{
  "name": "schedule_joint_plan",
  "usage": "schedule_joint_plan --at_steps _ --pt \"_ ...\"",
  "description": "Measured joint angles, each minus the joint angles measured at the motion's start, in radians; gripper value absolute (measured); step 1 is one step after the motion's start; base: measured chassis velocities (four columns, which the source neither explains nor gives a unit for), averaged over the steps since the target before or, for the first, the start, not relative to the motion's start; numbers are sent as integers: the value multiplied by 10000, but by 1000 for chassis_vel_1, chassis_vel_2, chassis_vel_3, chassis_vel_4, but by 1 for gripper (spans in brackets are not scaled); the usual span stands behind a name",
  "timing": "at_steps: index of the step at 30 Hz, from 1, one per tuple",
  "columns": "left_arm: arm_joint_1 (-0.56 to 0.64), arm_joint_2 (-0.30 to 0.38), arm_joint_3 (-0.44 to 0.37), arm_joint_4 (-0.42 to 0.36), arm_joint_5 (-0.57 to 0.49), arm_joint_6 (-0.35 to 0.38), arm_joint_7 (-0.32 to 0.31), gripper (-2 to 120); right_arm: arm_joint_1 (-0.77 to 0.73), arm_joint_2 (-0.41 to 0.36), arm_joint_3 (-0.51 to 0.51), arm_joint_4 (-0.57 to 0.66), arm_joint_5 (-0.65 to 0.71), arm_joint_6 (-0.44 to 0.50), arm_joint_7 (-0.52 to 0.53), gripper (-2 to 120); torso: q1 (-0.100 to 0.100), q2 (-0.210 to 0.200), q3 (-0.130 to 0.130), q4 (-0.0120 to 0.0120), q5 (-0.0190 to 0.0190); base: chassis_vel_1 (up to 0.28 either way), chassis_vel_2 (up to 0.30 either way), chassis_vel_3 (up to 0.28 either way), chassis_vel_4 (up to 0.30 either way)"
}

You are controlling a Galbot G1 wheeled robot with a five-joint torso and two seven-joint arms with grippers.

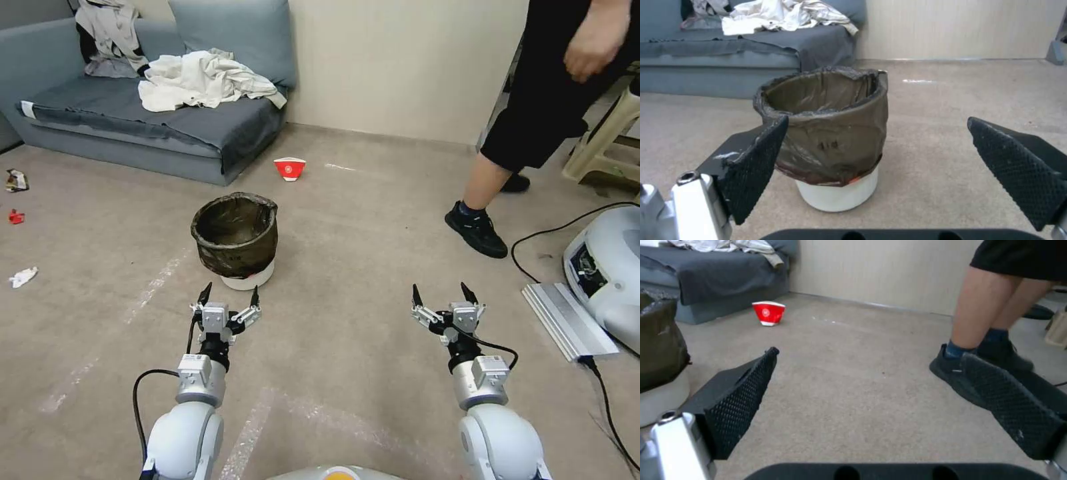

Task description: Pick up the trash can from the floor.

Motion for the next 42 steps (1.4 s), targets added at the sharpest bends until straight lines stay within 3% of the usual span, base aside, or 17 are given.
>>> schedule_joint_plan --at_steps 30,32,38,42 --pt "50 0 -24 -40 -5 5 -11 100 -99 26 0 182 1 -87 0 100 1 0 0 1 0 0 0 0 0" --pt "154 5 -76 -214 -43 20 -34 100 -206 66 0 415 9 -172 2 100 1 0 0 -2 -4 0 0 0 0" --pt "1341 82 -782 -2064 -520 225 -391 100 -1175 421 27 2445 112 -1014 104 100 0 0 -1 1 -2 0 0 0 0" --pt "1847 114 -1073 -2847 -724 321 -538 100 -1568 568 43 3279 156 -1352 154 100 0 0 -1 1 -1 0 0 0 0"
